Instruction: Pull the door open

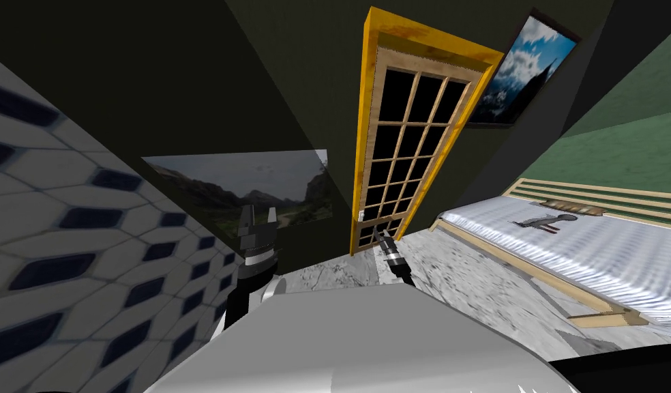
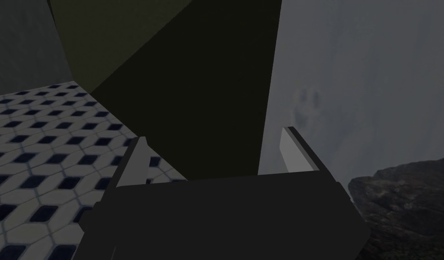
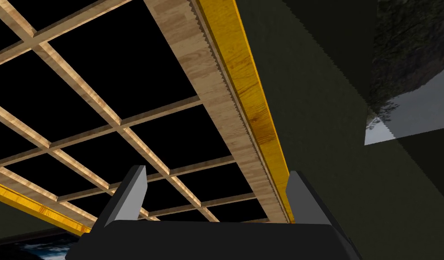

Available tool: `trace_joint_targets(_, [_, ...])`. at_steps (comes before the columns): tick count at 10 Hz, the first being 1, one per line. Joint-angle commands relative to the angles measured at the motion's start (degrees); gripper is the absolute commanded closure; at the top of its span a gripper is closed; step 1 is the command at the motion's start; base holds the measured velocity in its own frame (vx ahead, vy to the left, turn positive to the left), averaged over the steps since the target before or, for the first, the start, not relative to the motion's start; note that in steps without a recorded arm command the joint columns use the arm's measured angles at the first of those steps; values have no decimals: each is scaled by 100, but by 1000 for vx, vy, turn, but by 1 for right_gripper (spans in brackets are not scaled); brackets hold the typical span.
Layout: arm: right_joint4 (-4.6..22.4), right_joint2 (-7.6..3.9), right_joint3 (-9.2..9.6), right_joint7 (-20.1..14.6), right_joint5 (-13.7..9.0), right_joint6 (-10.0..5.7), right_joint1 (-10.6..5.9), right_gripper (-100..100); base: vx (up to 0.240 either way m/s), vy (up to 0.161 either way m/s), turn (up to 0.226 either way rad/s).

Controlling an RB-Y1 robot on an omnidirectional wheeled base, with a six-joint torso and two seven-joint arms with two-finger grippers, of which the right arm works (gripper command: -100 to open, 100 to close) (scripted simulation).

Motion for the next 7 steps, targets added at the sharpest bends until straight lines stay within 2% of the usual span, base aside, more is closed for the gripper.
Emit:
trace_joint_targets(1, [286, -18, -49, 261, 64, -56, -107, -100, 42, -41, 58])
trace_joint_targets(2, [325, -18, -49, 261, 64, -56, -107, -100, 37, -31, 35])
trace_joint_targets(3, [516, -29, -89, 460, 117, -121, -185, -100, 50, -30, 66])
trace_joint_targets(4, [569, -29, -89, 460, 117, -121, -185, -100, 38, -27, 33])
trace_joint_targets(6, [979, -48, -166, 822, 221, -247, -337, -100, 50, -46, 70])
trace_joint_targets(7, [1039, -48, -166, 844, 221, -247, -337, -100, 51, -45, 40])
